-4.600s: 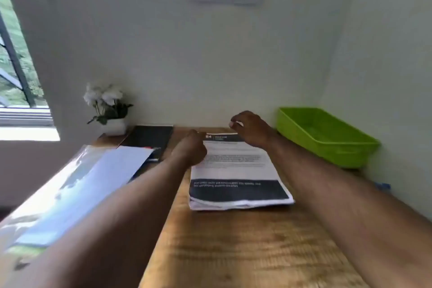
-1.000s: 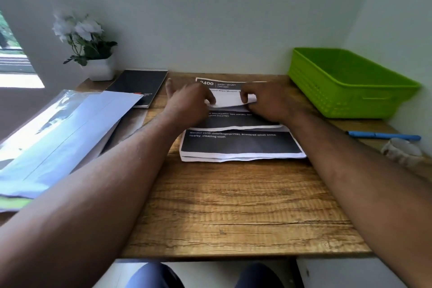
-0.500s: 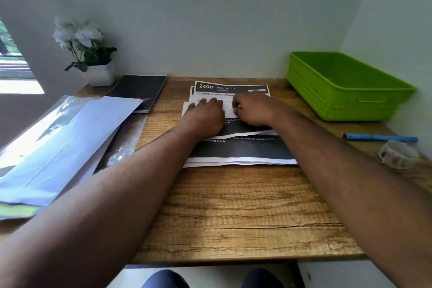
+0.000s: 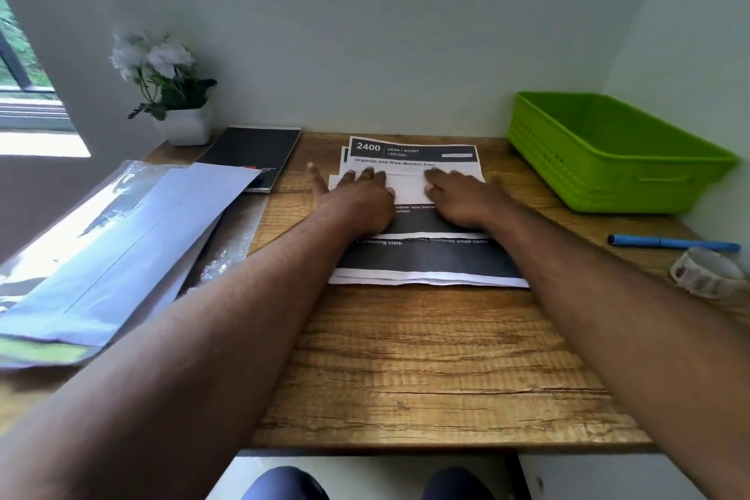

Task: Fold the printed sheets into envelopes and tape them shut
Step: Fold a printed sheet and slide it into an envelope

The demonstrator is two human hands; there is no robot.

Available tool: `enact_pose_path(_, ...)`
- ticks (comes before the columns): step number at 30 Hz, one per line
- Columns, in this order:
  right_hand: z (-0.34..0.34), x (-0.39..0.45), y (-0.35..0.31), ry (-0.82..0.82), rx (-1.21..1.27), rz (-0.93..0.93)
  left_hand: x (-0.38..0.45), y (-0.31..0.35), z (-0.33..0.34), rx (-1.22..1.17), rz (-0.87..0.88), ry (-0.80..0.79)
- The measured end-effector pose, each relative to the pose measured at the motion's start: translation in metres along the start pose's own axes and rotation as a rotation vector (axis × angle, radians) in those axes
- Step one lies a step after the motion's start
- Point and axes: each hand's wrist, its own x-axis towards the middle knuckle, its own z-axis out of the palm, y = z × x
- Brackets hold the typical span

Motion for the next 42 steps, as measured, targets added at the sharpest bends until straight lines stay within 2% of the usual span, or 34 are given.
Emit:
enact_pose_path(5, 0.0, 0.002, 0.034, 0.043, 0.092, 0.012, -0.009, -0.027, -0.009, 0.113, -0.124, -0.014)
enact_pose_path(12, -0.011, -0.009, 0.017, 0.079, -0.172, 0.076, -0.014, -0.041, -0.011, 0.119, -0.146, -0.011)
enact_pose_path(15, -0.023, -0.012, 0.014, 0.3, -0.23, 0.045, -0.01, -0.039, -0.011, 0.137, -0.1, -0.01)
enact_pose_path(17, -0.03, -0.012, 0.004, 0.378, -0.062, -0.065, -0.007, -0.034, -0.01, 0.127, -0.061, -0.026)
enact_pose_path(19, -0.03, -0.01, -0.014, 0.318, 0.111, -0.194, -0.006, -0.029, -0.01, 0.095, -0.019, -0.048)
enact_pose_path(21, -0.019, -0.007, -0.025, 0.188, 0.184, -0.286, -0.007, -0.023, -0.011, 0.054, 0.016, -0.057)
enact_pose_path(24, -0.003, 0.001, -0.018, -0.03, 0.157, -0.308, -0.01, -0.024, -0.014, 0.014, 0.01, -0.07)
enact_pose_path(26, -0.002, 0.006, -0.011, -0.086, 0.199, -0.311, -0.012, -0.033, -0.017, 0.038, -0.035, -0.099)
enact_pose_path(30, -0.003, 0.007, -0.008, -0.096, 0.213, -0.341, -0.019, -0.045, -0.027, 0.127, -0.119, -0.152)
enact_pose_path(34, -0.004, 0.002, -0.009, 0.016, 0.234, -0.347, -0.02, -0.04, -0.033, 0.165, -0.067, -0.095)
enact_pose_path(39, -0.013, 0.0, -0.007, 0.11, 0.027, -0.179, -0.019, -0.053, -0.041, -0.002, 0.031, 0.029)
enact_pose_path(42, -0.013, 0.002, -0.009, 0.158, 0.096, -0.173, -0.021, -0.057, -0.041, -0.145, 0.056, 0.062)
